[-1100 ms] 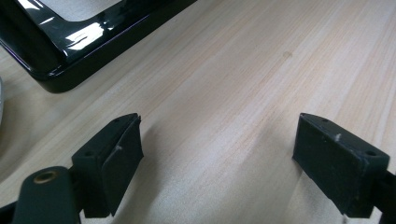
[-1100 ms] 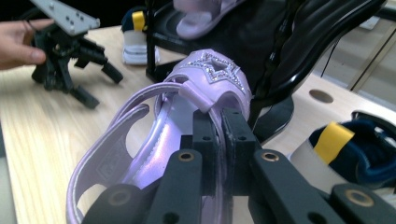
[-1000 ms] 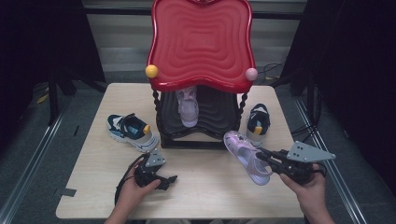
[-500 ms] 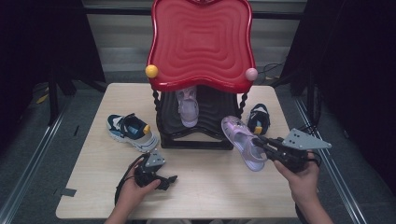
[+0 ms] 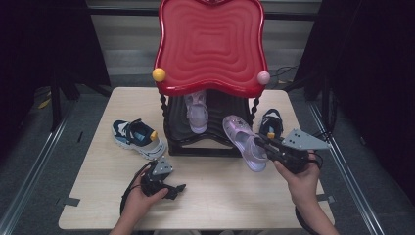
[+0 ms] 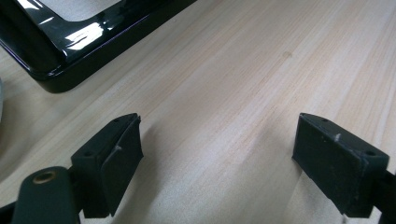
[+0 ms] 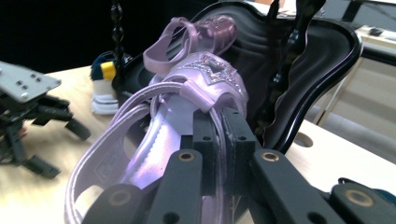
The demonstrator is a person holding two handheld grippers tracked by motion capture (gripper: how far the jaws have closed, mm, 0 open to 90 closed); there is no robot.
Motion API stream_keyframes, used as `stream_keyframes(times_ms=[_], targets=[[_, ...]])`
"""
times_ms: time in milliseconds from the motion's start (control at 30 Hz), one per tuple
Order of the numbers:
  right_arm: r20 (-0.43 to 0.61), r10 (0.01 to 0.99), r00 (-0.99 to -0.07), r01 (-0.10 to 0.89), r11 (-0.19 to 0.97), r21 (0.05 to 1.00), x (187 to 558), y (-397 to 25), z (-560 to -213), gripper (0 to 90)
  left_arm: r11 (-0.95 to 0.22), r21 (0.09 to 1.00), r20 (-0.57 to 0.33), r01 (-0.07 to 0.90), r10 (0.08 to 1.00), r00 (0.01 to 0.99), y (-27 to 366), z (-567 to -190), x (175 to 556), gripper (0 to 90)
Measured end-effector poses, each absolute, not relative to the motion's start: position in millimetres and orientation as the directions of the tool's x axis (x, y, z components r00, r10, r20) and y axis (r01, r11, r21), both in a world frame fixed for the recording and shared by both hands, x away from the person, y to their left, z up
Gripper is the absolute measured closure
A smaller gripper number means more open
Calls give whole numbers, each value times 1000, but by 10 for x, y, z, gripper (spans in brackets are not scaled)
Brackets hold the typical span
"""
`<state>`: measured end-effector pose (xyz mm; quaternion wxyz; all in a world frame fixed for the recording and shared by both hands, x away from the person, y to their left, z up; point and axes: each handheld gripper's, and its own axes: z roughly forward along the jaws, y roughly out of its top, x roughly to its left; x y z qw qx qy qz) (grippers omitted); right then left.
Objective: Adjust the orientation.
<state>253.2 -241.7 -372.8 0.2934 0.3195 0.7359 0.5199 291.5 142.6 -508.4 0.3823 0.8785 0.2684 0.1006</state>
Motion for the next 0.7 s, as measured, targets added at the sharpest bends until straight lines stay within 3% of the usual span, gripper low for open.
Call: stream_keyframes(times_ms=[700], targets=[[-136,828,-544,127,242,962,2810,-2080,-3708,848,-564,725,-28,396,549,835,1426,-5083,2914,149]])
